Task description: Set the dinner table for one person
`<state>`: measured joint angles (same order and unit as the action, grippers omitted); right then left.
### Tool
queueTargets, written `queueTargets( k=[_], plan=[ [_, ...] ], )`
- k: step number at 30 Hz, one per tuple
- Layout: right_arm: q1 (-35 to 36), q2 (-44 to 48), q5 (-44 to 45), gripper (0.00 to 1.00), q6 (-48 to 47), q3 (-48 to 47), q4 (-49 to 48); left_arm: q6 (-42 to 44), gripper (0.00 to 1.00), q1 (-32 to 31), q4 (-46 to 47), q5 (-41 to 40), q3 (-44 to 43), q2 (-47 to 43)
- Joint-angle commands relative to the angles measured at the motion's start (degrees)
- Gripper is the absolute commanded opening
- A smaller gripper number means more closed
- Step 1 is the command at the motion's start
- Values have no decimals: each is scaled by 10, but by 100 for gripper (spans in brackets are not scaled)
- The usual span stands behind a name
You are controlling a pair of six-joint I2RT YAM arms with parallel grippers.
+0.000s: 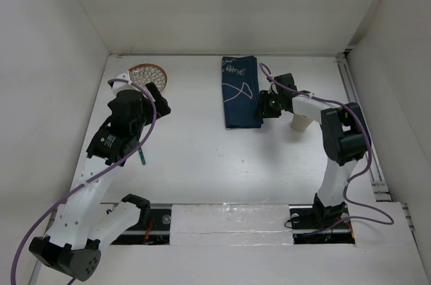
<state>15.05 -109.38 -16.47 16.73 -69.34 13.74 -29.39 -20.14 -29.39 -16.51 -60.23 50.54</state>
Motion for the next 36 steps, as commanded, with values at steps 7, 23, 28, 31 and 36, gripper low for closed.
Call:
queueTargets(
  k=[7, 23, 28, 31, 36],
  plan=[
    [-2, 43, 24, 40, -3, 2, -3, 6, 100, 1, 16, -5, -2, -9],
    [9, 54, 35, 18, -3, -4, 2, 6, 100, 1, 16, -5, -2, -9],
    [9, 54, 29, 0, -3, -4, 2, 6, 100, 1, 16, -5, -2, -9],
    [20, 59, 12, 0, -3, -9, -9, 6, 100, 1, 16, -5, -2, -9],
    [75, 61, 5, 0, -14, -96, 21, 6, 100, 1, 16, -5, -2, -9]
  ],
)
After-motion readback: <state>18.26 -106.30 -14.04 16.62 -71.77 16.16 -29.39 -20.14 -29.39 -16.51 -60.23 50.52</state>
